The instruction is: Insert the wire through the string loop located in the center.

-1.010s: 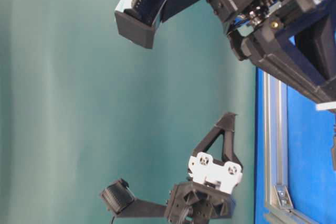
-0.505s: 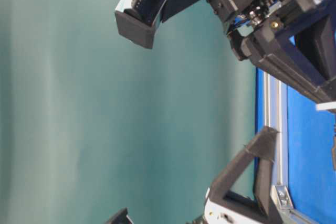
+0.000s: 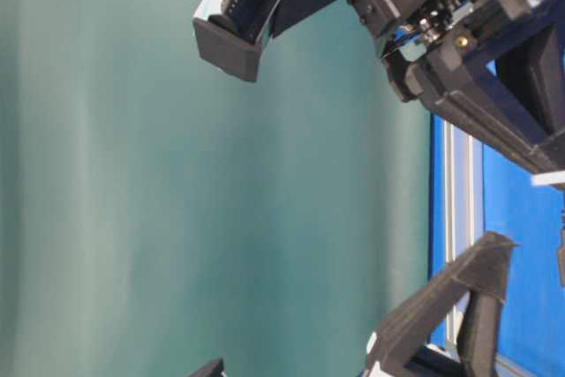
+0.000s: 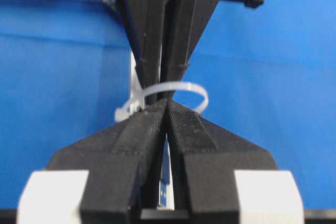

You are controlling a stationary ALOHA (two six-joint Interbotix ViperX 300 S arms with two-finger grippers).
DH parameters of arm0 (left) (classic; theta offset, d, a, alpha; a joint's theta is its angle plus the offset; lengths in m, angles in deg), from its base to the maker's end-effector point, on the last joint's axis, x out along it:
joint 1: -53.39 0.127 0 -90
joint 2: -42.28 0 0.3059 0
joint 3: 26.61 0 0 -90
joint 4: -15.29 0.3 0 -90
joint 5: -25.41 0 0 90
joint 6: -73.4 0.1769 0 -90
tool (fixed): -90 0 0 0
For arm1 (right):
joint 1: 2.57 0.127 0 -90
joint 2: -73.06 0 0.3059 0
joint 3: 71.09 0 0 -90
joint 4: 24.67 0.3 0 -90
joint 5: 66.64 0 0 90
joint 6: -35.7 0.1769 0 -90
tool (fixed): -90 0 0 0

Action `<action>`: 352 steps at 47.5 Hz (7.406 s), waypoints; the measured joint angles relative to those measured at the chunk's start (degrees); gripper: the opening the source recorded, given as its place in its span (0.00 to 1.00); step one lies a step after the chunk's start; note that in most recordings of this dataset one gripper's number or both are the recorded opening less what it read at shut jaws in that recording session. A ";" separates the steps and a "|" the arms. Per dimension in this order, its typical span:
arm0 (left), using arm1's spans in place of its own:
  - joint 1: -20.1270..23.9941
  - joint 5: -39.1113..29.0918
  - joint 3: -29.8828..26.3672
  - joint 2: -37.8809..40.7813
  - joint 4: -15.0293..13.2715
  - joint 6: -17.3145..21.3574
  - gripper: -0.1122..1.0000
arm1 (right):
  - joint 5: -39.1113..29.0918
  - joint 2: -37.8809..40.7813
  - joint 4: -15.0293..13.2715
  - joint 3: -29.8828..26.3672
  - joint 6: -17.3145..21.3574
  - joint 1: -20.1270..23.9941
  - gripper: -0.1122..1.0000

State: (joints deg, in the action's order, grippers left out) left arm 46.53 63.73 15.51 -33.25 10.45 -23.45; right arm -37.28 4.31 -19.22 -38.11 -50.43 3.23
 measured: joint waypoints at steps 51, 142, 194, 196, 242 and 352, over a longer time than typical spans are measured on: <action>0.00 -4.39 -3.25 7.29 0.00 -0.44 0.93 | 0.00 0.00 0.00 0.00 0.00 0.00 0.08; -0.09 -4.66 -3.43 7.29 0.00 -0.53 0.85 | -0.35 0.00 0.00 0.00 0.00 0.00 0.08; -0.53 -5.80 -3.60 7.29 0.00 -0.35 0.15 | -0.79 0.00 0.00 0.26 -0.18 0.09 0.37; -0.53 -5.71 -3.69 7.29 0.00 -0.35 0.15 | -0.79 0.00 0.00 0.26 -0.18 0.09 0.48; -1.23 -9.93 12.74 -12.04 0.00 -0.44 0.15 | -0.79 -4.66 -0.18 4.66 -0.18 0.62 0.92; -1.32 -21.97 18.37 -28.92 0.35 0.44 0.85 | -11.25 -17.75 -0.18 3.78 -1.85 0.62 0.91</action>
State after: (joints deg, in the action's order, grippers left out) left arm 45.21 41.75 33.88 -62.16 10.80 -23.01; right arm -48.53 -13.44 -19.39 -34.33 -52.27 3.84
